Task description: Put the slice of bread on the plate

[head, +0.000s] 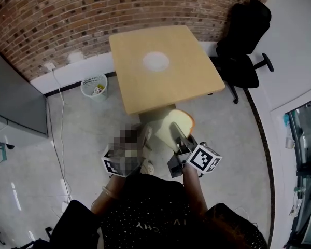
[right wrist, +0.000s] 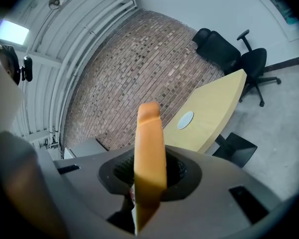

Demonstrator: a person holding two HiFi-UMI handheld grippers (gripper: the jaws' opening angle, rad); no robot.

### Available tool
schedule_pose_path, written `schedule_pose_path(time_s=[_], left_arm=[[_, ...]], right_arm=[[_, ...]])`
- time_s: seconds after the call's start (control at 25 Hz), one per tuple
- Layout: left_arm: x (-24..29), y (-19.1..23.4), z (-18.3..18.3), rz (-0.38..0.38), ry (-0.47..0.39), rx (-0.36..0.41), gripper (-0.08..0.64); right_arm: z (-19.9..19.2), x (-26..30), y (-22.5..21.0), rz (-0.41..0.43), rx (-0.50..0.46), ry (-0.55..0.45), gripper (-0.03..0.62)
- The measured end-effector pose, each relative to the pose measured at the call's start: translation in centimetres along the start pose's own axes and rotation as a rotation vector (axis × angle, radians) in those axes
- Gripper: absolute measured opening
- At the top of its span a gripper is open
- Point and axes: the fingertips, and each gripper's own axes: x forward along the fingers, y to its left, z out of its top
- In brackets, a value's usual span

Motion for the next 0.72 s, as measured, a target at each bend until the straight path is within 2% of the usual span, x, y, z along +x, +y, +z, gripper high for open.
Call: schedule_pose_path(time_s=[0.32,0.56,0.72], left_arm=[[6.9,3.5,2.7,0.004,0.025,-0.001,0.011],[14.9,8.0,8.2,0.011,0.019,-0.018,0.011],[19.9,11.2,10.6,0.019,0.048,-0.053,0.011]], right_arm=[[3.7,5.9,-3.4,-0.021,0.015,0.023,0.095],[9.7,13.8,-6.1,-0.025,0.013,0.045,0.095],[12.7,18.9,-8.1,-0.048,0.024,0.073,0.095]])
